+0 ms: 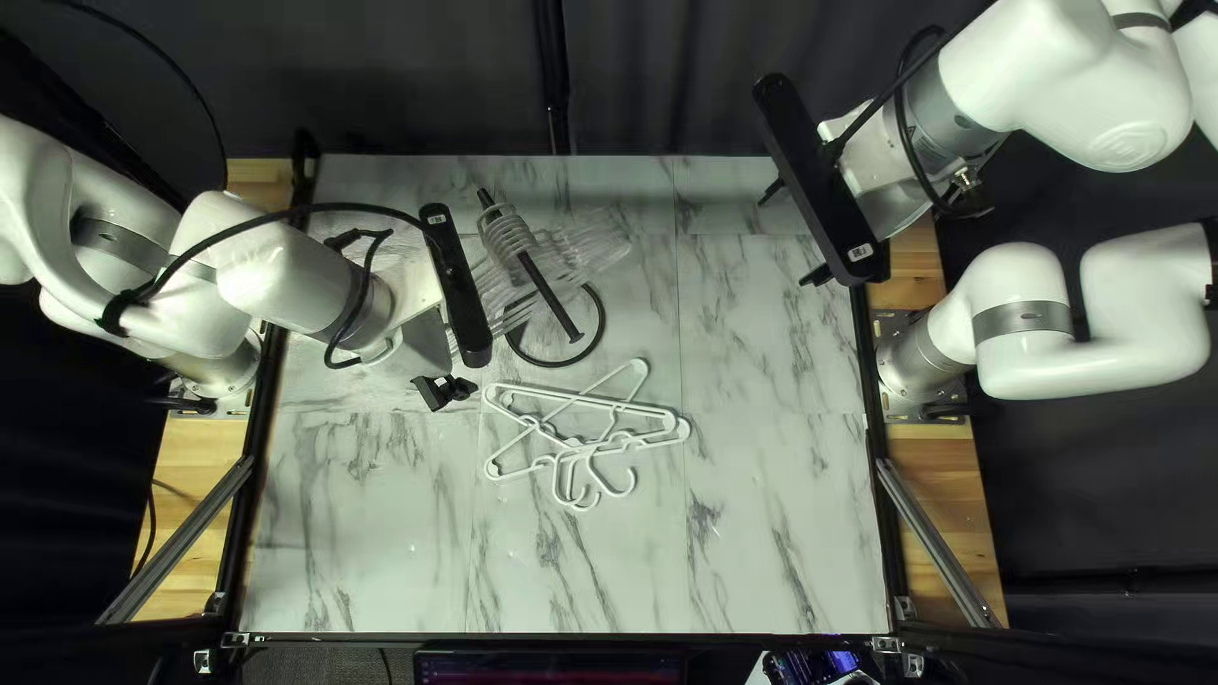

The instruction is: Remove hangers from rack and place onto table

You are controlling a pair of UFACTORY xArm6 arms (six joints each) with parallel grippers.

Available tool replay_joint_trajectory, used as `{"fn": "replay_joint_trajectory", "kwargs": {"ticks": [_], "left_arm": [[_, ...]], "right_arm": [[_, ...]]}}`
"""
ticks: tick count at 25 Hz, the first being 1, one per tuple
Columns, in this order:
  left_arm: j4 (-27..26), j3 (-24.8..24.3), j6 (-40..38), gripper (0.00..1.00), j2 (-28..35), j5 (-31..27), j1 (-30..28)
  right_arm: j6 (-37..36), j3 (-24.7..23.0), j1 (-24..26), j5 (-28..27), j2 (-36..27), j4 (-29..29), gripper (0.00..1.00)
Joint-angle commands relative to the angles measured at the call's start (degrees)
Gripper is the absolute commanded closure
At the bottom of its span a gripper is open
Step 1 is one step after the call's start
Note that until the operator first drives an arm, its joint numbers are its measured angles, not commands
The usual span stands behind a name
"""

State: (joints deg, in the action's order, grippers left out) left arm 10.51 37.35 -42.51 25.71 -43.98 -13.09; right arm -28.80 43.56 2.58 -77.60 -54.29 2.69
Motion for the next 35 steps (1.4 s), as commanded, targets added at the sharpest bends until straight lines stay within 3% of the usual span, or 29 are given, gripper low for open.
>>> {"fn": "replay_joint_trajectory", "kwargs": {"ticks": [1,11,35], "left_arm": [[0.2,0.4,-0.2,0.0,-0.1,-0.5,-0.1],[1.2,2.1,-1.6,0.0,-0.6,-1.7,-1.7],[-0.5,0.9,0.7,0.0,-1.1,0.3,0.0]], "right_arm": [[0.0,0.0,0.0,0.0,0.0,0.0,0.0],[0.0,0.0,0.0,0.0,0.0,0.0,0.0],[0.0,0.0,0.0,0.0,0.0,0.0,0.0]]}}
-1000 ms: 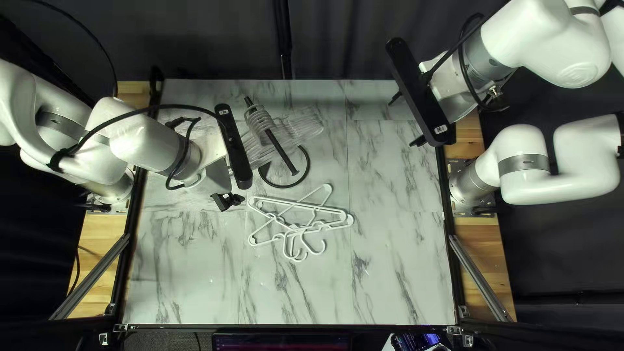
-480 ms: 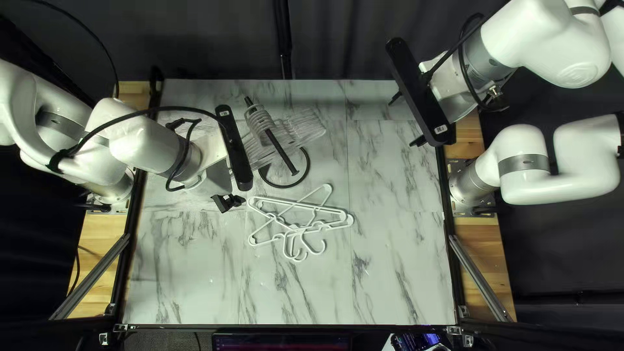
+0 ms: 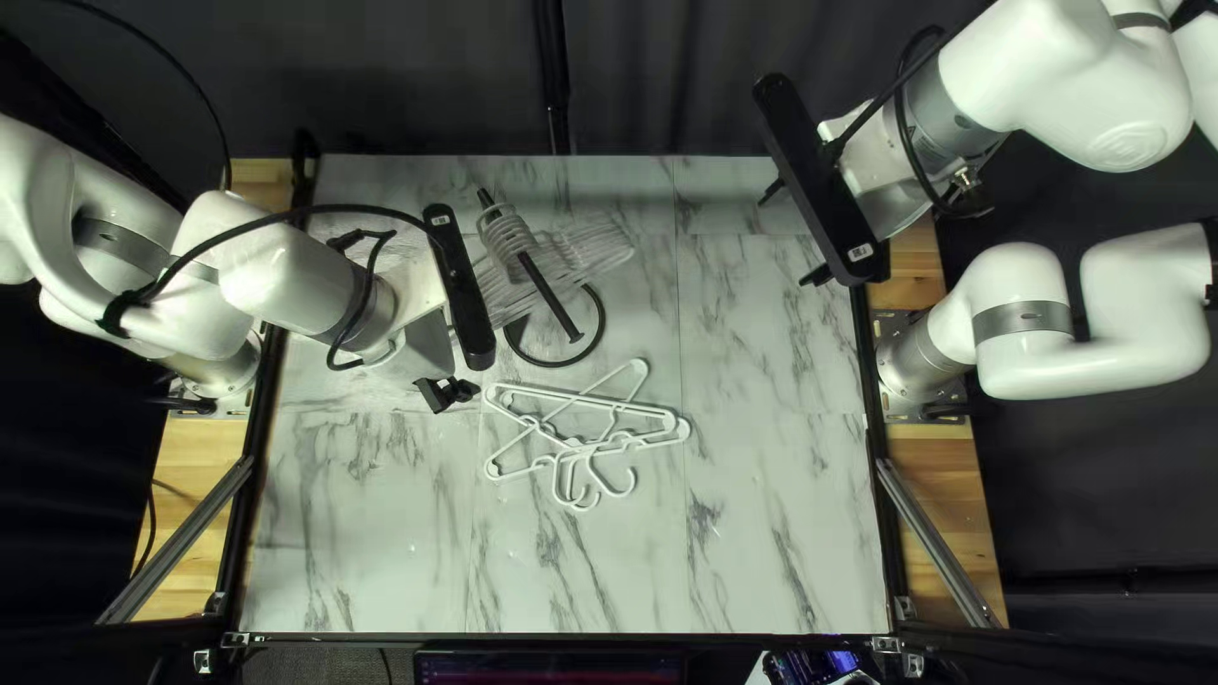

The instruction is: Remove hangers from rack and place onto table

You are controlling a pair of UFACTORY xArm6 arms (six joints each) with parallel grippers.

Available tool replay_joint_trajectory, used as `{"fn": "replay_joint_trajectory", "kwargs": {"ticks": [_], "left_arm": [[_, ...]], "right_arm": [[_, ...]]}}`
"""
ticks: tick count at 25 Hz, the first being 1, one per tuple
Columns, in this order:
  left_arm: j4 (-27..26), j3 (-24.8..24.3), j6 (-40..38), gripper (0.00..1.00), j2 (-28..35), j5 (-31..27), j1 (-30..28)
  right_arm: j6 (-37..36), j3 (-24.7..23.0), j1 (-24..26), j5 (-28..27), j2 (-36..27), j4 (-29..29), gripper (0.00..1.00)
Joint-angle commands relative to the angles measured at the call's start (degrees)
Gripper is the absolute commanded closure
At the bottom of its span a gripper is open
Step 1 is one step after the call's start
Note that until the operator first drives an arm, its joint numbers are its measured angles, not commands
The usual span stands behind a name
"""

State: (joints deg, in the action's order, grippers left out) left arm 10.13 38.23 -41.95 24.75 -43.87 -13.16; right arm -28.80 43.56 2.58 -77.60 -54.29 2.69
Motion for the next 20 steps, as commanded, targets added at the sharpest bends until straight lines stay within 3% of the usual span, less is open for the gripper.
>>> {"fn": "replay_joint_trajectory", "kwargs": {"ticks": [1,20], "left_arm": [[-0.1,0.0,0.2,0.0,-0.1,0.3,0.1],[-1.0,-0.7,1.0,0.0,-1.1,2.4,0.7]], "right_arm": [[0.0,0.0,0.0,0.0,0.0,0.0,0.0],[0.0,0.0,0.0,0.0,0.0,0.0,0.0]]}}
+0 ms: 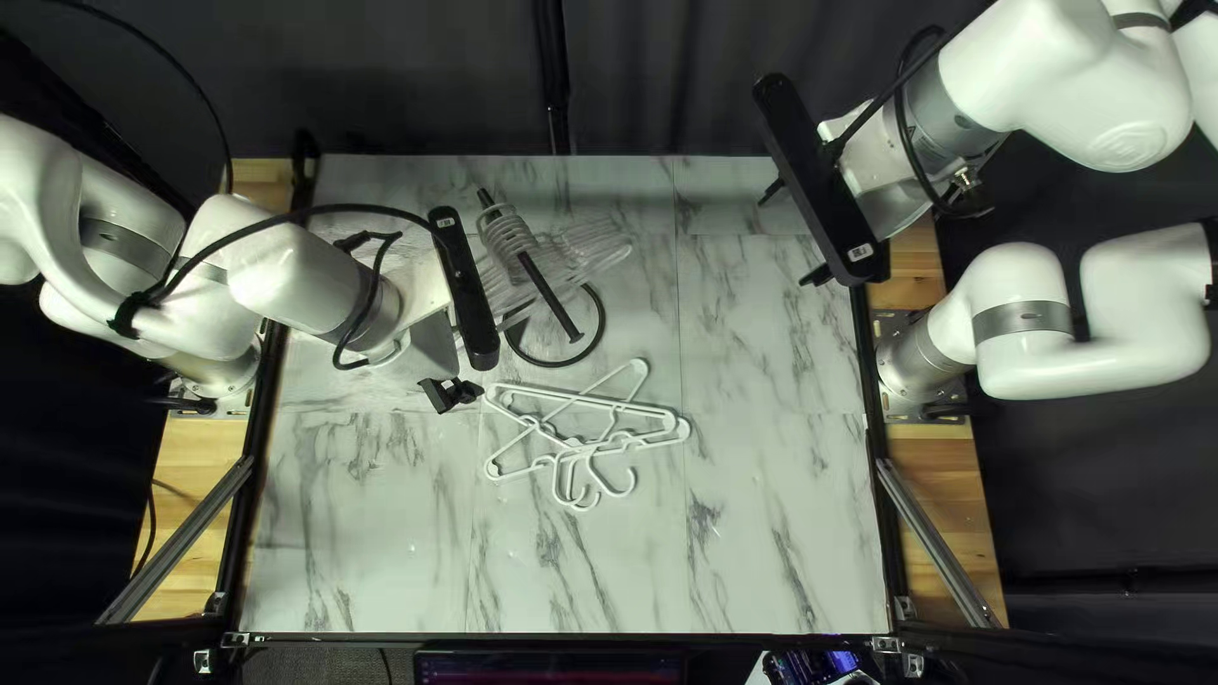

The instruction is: Remove hangers from rack and place onto table

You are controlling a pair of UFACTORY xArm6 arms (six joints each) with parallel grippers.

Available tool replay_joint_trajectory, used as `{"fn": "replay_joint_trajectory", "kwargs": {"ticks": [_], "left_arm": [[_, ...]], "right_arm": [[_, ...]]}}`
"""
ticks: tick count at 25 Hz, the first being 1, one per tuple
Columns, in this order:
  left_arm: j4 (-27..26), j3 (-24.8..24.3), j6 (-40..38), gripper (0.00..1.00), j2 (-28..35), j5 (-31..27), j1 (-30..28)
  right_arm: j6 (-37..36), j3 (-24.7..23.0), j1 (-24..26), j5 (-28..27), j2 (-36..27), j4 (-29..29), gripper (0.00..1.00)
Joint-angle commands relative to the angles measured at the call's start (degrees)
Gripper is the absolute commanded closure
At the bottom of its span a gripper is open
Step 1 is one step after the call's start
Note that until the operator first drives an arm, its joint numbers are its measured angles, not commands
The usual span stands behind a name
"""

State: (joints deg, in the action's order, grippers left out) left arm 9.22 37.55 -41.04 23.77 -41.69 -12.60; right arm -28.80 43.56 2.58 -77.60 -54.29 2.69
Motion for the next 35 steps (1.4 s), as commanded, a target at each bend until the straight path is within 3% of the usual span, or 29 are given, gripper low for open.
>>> {"fn": "replay_joint_trajectory", "kwargs": {"ticks": [1,7,10,12,15,26,35], "left_arm": [[-0.1,-0.1,0.1,0.0,-0.1,0.2,0.1],[0.0,0.1,0.1,0.02,-0.4,0.3,0.1],[0.2,0.1,0.1,0.16,-0.4,0.3,0.1],[0.3,0.2,0.1,0.41,-0.5,0.3,0.1],[0.5,0.3,0.0,0.89,-0.5,0.2,0.0],[1.7,2.8,-0.3,1.0,-0.6,-2.3,-0.4],[4.6,6.4,-3.7,1.0,-0.4,-7.7,-2.6]], "right_arm": [[0.0,0.0,0.0,0.0,0.0,0.0,0.0],[0.0,0.0,0.0,0.0,0.0,0.0,0.0],[0.0,0.0,0.0,0.0,0.0,0.0,0.0],[0.0,0.0,0.0,0.0,0.0,0.0,0.0],[0.0,0.0,0.0,0.0,0.0,0.0,0.0],[0.0,0.0,0.0,0.0,0.0,0.0,0.0],[0.0,0.0,0.0,0.0,0.0,0.0,0.0]]}}
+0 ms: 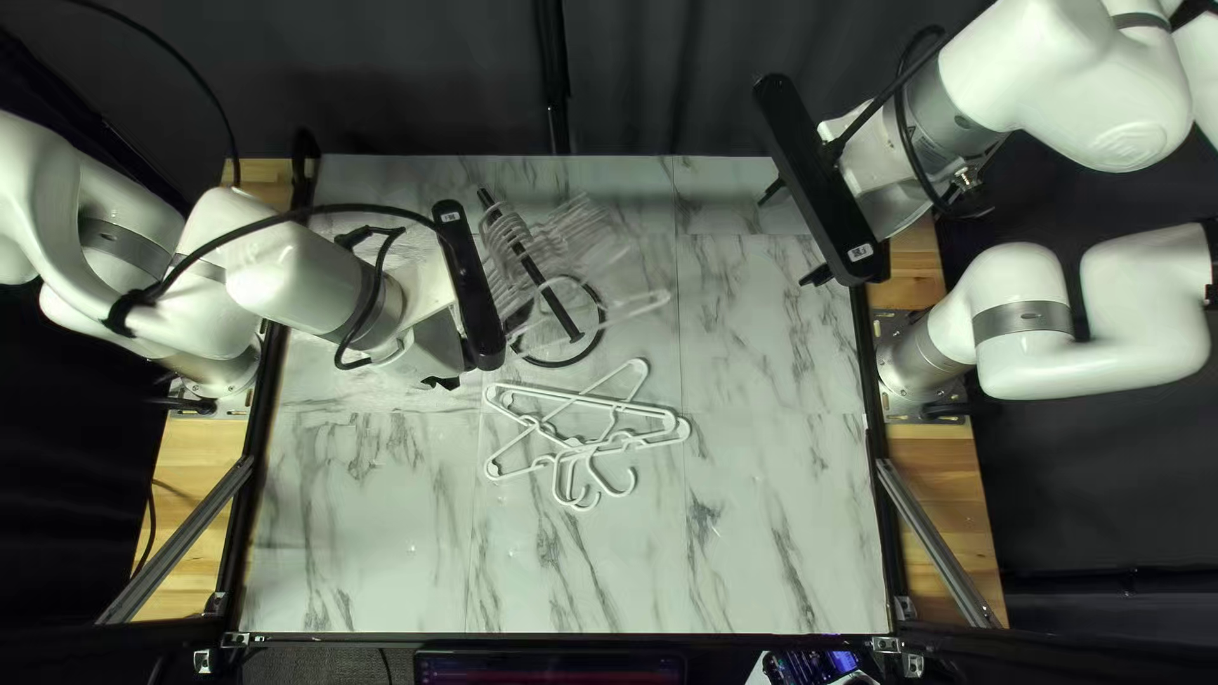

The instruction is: Remove hangers from rack and place onto table

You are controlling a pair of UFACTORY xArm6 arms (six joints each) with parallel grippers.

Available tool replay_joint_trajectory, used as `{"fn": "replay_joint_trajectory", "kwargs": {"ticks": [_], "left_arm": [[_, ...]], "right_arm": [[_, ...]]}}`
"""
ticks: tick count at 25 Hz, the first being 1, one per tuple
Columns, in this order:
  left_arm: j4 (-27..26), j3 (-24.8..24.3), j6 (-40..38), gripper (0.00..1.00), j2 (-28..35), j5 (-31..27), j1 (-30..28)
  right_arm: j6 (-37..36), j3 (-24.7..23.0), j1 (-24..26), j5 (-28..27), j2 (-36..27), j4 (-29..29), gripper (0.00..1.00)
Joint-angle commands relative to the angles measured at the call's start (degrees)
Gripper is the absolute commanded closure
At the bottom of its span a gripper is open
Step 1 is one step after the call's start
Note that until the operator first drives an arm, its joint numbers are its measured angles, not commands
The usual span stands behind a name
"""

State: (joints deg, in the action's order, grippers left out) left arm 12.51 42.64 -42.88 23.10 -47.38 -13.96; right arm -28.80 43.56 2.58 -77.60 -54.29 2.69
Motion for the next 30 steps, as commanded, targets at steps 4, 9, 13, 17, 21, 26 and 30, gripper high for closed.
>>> {"fn": "replay_joint_trajectory", "kwargs": {"ticks": [4,9,13,17,21,26,30], "left_arm": [[3.4,3.6,-5.3,1.0,-0.4,-4.3,-4.1],[5.9,5.9,-9.2,1.0,-2.5,-5.4,-8.4],[7.6,9.7,-11.4,1.0,-5.9,-6.8,-12.3],[9.1,13.0,-12.3,1.0,-9.5,-8.7,-15.4],[11.6,15.8,-13.1,1.0,-14.8,-10.7,-18.5],[16.1,17.4,-13.5,1.0,-18.3,-16.2,-20.5],[15.8,17.4,-13.5,1.0,-17.7,-17.7,-19.8]], "right_arm": [[0.0,0.0,0.0,0.0,0.0,0.0,0.0],[0.0,0.0,0.0,0.0,0.0,0.0,0.0],[0.0,0.0,0.0,0.0,0.0,0.0,0.0],[0.0,0.0,0.0,0.0,0.0,0.0,0.0],[0.0,0.0,0.0,0.0,0.0,0.0,0.0],[0.0,0.0,0.0,0.0,0.0,0.0,0.0],[0.0,0.0,0.0,0.0,0.0,0.0,0.0]]}}
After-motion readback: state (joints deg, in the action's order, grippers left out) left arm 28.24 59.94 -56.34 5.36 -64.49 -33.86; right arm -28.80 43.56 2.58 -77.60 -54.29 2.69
